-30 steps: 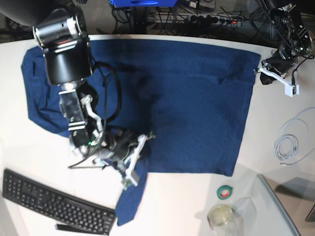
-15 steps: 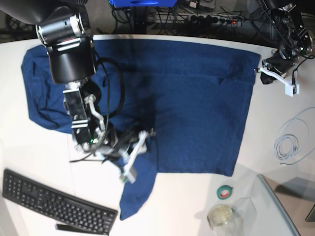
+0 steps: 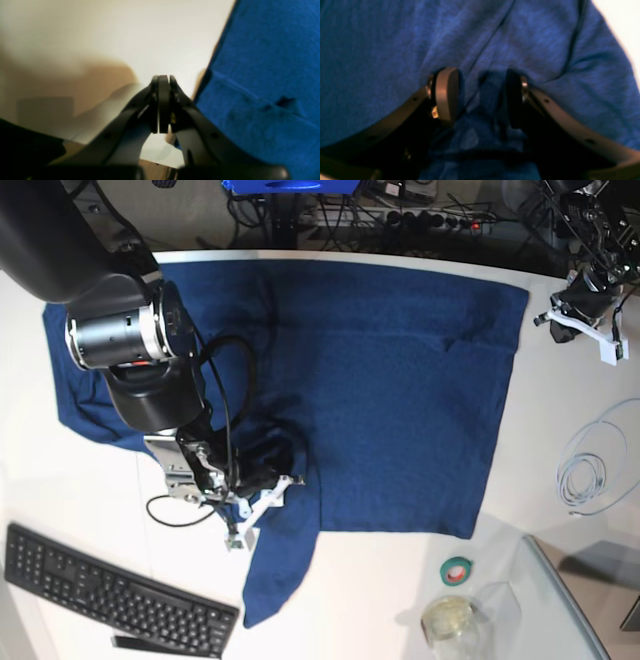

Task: Layout the t-shirt on the table in an organized manner, then fold the t-shirt properly
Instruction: 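Lower the sleeve onto the shirt middle with the right gripper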

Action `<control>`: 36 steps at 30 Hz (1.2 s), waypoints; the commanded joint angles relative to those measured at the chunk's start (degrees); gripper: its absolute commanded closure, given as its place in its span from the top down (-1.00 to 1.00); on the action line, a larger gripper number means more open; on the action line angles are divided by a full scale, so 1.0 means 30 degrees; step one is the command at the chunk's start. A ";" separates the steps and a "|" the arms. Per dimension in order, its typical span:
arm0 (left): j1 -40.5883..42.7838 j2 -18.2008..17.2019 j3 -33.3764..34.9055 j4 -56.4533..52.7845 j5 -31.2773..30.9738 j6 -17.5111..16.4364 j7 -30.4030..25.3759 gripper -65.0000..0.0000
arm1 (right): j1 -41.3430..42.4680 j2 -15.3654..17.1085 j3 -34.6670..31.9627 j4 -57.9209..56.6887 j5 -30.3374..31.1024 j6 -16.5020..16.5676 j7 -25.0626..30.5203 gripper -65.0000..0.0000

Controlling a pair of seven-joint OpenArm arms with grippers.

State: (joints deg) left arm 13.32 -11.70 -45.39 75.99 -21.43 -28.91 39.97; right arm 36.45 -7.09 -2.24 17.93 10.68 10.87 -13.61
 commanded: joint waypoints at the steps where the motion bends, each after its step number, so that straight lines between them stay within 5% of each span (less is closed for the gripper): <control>1: -0.0030 -0.0333 -0.0241 0.0298 -0.0314 -0.0196 -0.0296 -1.00 | 0.0554 -0.0083 0.0029 0.0220 0.0119 0.0024 0.0242 -0.10; 8: 0.0175 -0.0333 -0.0329 0.0269 -0.0314 -0.0196 -0.0296 -1.00 | 0.0760 -0.0317 0.1904 0.0249 0.0148 0.0141 0.0184 -0.11; 36: -0.0030 -0.0333 -0.0183 0.0269 -0.0314 -0.0167 -0.0296 -1.00 | 0.0496 -0.0493 0.1992 0.0191 0.0119 0.0170 -0.0197 -0.20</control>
State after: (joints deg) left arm 13.34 -11.66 -45.67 75.99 -21.63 -29.10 39.92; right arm 36.01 -8.12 3.66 17.63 10.52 10.92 -14.61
